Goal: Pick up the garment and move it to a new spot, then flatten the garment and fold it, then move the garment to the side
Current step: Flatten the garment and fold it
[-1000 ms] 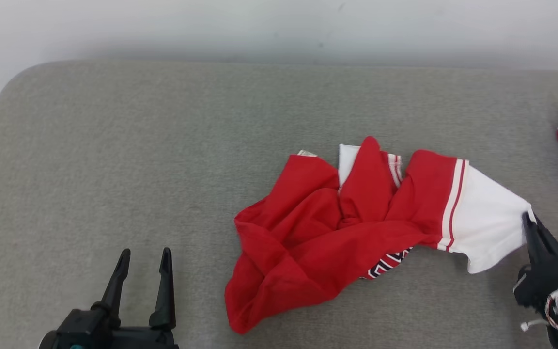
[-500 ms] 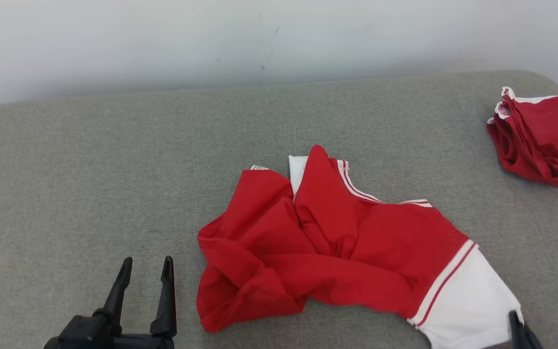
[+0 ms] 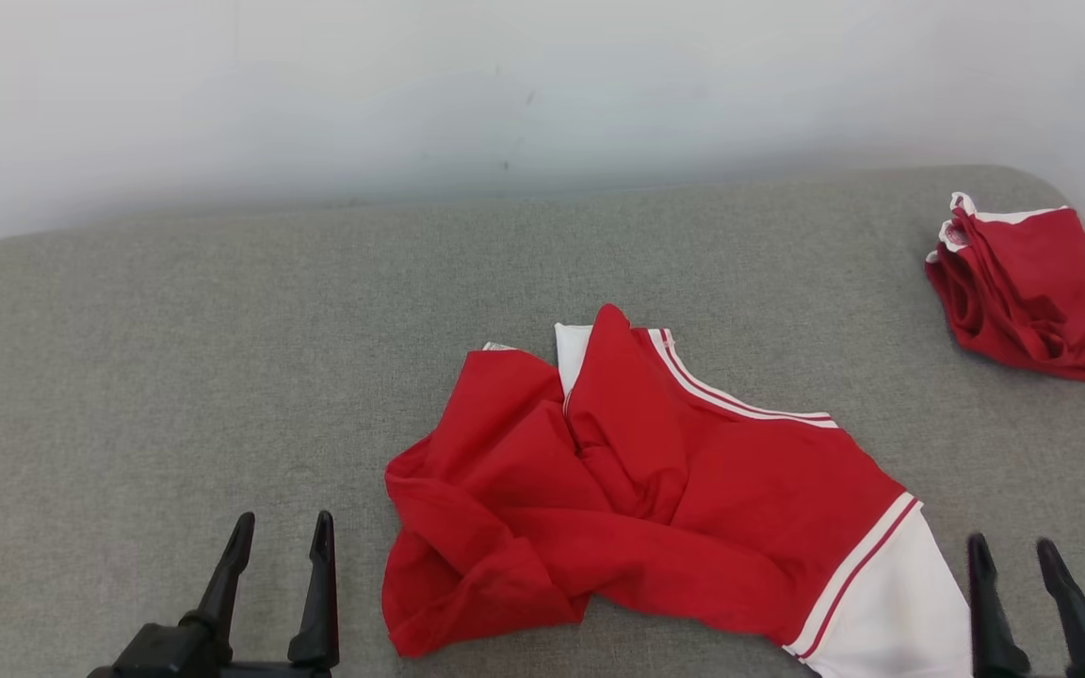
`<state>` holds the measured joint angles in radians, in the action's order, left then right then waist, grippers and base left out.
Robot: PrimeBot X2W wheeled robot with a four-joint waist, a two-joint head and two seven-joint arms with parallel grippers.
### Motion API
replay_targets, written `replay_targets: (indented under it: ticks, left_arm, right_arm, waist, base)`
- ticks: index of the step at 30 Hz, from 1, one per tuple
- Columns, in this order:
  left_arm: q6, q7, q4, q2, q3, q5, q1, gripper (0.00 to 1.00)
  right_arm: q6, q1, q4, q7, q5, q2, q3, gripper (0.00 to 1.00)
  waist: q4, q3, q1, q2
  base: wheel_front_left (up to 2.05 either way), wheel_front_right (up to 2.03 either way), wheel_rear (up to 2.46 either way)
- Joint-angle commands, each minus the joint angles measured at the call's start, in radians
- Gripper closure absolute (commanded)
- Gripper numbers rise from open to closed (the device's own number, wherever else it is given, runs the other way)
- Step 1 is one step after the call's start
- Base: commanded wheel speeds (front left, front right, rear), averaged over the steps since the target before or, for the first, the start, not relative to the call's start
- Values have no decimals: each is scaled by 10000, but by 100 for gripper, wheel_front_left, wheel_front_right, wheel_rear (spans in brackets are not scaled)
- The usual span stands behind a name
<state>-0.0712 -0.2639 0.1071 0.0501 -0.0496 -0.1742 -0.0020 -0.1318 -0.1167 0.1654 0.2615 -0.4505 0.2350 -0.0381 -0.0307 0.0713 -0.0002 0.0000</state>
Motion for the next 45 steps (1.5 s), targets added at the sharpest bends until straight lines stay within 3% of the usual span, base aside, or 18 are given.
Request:
replay_targets:
  ticks: [1, 11, 20, 30, 31, 32, 33, 34, 39, 45]
  left_arm:
    - [-50, -3, -9, 8, 36, 91, 144, 0]
    - [-342, -5, 504, 4, -568, 351, 75, 0]
    - [-582, -3, 1975, 308, -1910, 319, -676, 0]
    - [-577, -3, 3849, 767, -3615, -498, -1641, 0]
    - [-578, -3, 3975, 773, -3705, -581, -1758, 6]
    - [-578, -3, 4064, 767, -3763, -676, -1857, 65]
    - [-578, -3, 4064, 767, -3763, -676, -1857, 65]
    - [-578, -5, 4114, 744, -3819, -771, -1917, 100]
    - [-579, -5, 3747, 723, -3730, -974, -1898, 100]
    - [-518, -3, 2388, 903, -2666, -786, -1520, 100]
  right_arm:
    - [25, 160, -213, 46, 208, -119, 75, 0]
    - [25, 775, -611, 46, 1227, -454, 1056, 0]
    - [25, 942, -412, 47, 1180, -410, 1199, 0]
    - [25, 1028, -309, 47, 1104, -385, 1177, 0]
    - [25, 1039, -314, 47, 1104, -391, 1168, 0]
    - [25, 1044, -328, 47, 1110, -400, 1159, 0]
    - [25, 1044, -328, 47, 1110, -400, 1159, 0]
    - [25, 1042, -339, 47, 1121, -406, 1146, 0]
    - [25, 930, -377, 47, 1162, -414, 1002, 0]
    - [25, 755, -352, 48, 1230, -484, 858, 0]
  waist:
    - [-3, -93, 2, 0]
    - [-19, -195, 2, 0]
    - [-315, -171, 2, 0]
    - [-774, 22, 2, 0]
    - [-794, 32, 2, 0]
    - [-812, 38, 2, 0]
    - [-812, 38, 2, 0]
    - [-823, 43, 2, 0]
    - [-727, 33, 2, 0]
    - [-167, -48, 2, 0]
  base:
    - [0, 0, 0]
    - [0, 0, 0]
    - [0, 0, 0]
    - [0, 0, 0]
    - [0, 0, 0]
    - [0, 0, 0]
    - [0, 0, 0]
    - [0, 0, 0]
    - [0, 0, 0]
    - [0, 0, 0]
